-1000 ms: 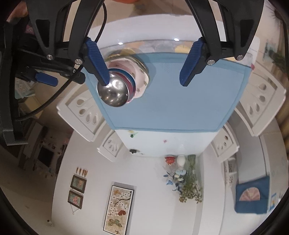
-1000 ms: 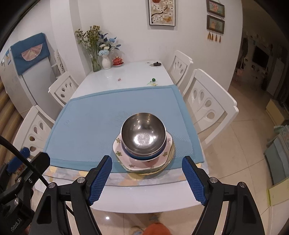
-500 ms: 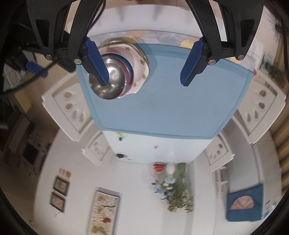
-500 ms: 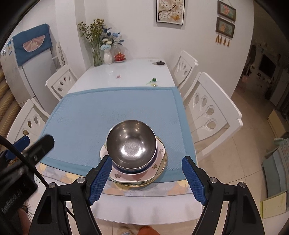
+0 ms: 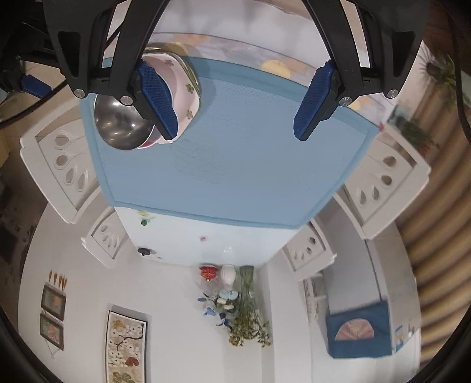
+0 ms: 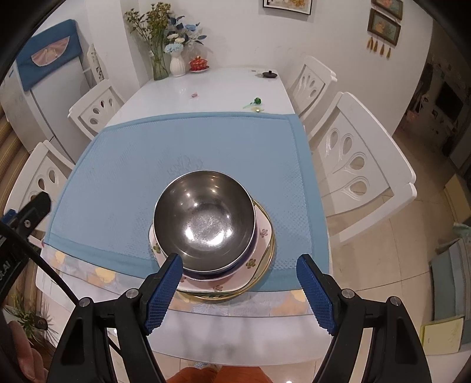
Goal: Organize plates and bowls
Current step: 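Open both grippers and pull them back from the stacked dishes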
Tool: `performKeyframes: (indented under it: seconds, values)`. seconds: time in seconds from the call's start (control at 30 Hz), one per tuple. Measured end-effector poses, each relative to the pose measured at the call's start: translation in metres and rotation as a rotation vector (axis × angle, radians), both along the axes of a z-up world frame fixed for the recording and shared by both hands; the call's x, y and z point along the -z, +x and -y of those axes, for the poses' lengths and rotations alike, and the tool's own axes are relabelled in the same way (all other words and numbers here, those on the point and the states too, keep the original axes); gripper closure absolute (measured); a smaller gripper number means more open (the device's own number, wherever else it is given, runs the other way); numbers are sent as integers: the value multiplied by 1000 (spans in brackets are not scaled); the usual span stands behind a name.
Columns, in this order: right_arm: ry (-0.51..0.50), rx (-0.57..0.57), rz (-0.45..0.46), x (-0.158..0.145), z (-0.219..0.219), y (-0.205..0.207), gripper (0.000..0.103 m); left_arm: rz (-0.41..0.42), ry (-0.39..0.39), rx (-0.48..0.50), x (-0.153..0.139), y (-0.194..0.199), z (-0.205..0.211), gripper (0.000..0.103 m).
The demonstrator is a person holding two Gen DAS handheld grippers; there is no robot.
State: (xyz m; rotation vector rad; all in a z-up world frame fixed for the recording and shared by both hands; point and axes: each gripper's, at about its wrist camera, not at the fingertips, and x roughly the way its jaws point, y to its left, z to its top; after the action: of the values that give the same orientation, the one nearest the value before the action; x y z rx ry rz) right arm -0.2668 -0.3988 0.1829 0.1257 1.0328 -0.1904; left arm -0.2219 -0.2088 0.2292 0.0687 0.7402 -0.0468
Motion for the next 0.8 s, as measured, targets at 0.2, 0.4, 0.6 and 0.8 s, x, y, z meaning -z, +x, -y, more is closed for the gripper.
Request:
performKeyframes:
  seconds: [0.2, 0.4, 0.6, 0.8]
  values:
    - [13, 3, -13, 4, 1, 4, 25, -7, 2, 10, -1, 0, 5, 23]
    - [17, 13, -10, 5, 5, 4, 25, -19, 8, 20, 2, 3, 12, 23]
    - [6, 10, -15, 6, 4, 3, 25, -27, 8, 33, 4, 4, 16, 23]
    - [-3, 15, -10, 6, 4, 2, 25, -40, 14, 49, 7, 5, 22, 23]
